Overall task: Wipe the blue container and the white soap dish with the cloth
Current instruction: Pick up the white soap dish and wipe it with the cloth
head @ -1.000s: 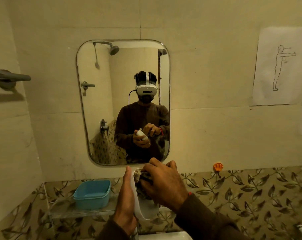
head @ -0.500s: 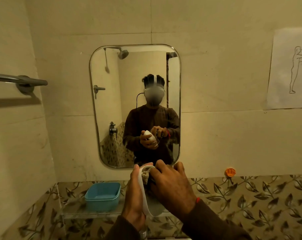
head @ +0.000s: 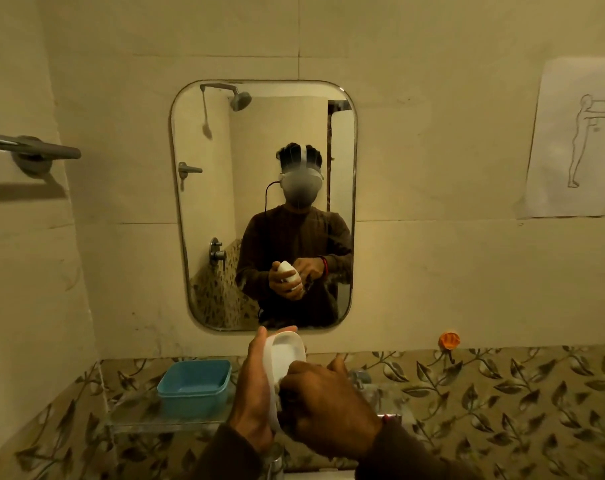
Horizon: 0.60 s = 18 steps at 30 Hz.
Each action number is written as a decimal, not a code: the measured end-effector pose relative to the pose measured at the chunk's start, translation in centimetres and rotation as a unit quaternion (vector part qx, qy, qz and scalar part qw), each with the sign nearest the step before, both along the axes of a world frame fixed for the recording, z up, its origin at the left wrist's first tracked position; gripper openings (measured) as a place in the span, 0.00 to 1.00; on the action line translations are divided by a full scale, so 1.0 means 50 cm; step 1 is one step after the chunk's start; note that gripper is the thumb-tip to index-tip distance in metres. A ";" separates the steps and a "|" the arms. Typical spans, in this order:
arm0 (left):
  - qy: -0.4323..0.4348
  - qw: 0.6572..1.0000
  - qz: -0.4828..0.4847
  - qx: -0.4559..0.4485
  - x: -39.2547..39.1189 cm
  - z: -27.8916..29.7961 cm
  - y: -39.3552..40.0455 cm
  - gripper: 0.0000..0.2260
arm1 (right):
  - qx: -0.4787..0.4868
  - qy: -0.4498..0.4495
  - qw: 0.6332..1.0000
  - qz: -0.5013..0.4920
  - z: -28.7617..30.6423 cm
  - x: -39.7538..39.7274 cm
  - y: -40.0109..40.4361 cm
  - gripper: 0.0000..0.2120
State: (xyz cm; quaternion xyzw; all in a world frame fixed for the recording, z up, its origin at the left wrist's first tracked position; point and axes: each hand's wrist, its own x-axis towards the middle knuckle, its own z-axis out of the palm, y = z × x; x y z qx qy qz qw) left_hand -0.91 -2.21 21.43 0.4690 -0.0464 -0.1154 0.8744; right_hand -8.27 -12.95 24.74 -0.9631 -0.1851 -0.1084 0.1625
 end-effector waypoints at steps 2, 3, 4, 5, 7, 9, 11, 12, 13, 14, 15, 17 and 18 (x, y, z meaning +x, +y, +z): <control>0.000 1.000 -0.011 0.003 0.000 -0.006 0.005 0.28 | 0.032 0.016 0.999 0.012 -0.002 0.002 -0.005 0.08; -0.003 1.000 -0.016 0.007 0.004 -0.008 0.008 0.29 | 0.051 0.014 0.999 0.014 -0.004 0.005 -0.008 0.09; -0.007 1.000 -0.017 0.012 0.008 -0.009 0.011 0.29 | 0.070 0.005 0.997 0.013 -0.008 0.008 -0.008 0.10; -0.009 1.000 -0.021 0.013 0.011 -0.007 0.012 0.30 | 0.087 -0.008 0.996 0.008 -0.012 0.010 -0.007 0.10; -0.009 0.999 -0.030 0.012 0.013 -0.002 0.011 0.31 | 0.113 -0.041 0.993 -0.012 -0.017 0.017 -0.005 0.08; -0.005 0.999 -0.032 0.020 0.012 -0.001 0.008 0.31 | 0.146 -0.061 0.987 -0.030 -0.021 0.024 -0.003 0.07; 0.001 0.999 -0.029 0.023 0.005 -0.005 0.001 0.31 | 0.182 -0.074 0.980 -0.041 -0.022 0.030 -0.004 0.06; 0.009 1.000 -0.023 0.019 -0.001 -0.008 -0.005 0.31 | 0.198 -0.082 0.976 -0.047 -0.020 0.035 -0.007 0.06; 0.021 1.000 -0.019 0.012 -0.008 -0.011 -0.011 0.31 | 0.214 -0.090 0.971 -0.057 -0.016 0.039 -0.011 0.06; 0.032 0.999 -0.019 0.006 -0.014 -0.012 -0.018 0.31 | 0.225 -0.097 0.967 -0.071 -0.011 0.042 -0.015 0.07; 0.041 0.999 -0.020 0.000 -0.019 -0.012 -0.024 0.31 | 0.225 -0.104 0.965 -0.086 -0.007 0.045 -0.019 0.08; 0.041 0.999 -0.026 -0.005 -0.023 -0.010 -0.027 0.33 | 0.193 -0.126 0.967 -0.109 -0.002 0.050 -0.024 0.09; 0.027 0.999 -0.033 -0.001 -0.022 -0.008 -0.026 0.33 | 0.177 -0.139 0.967 -0.115 -0.001 0.051 -0.026 0.09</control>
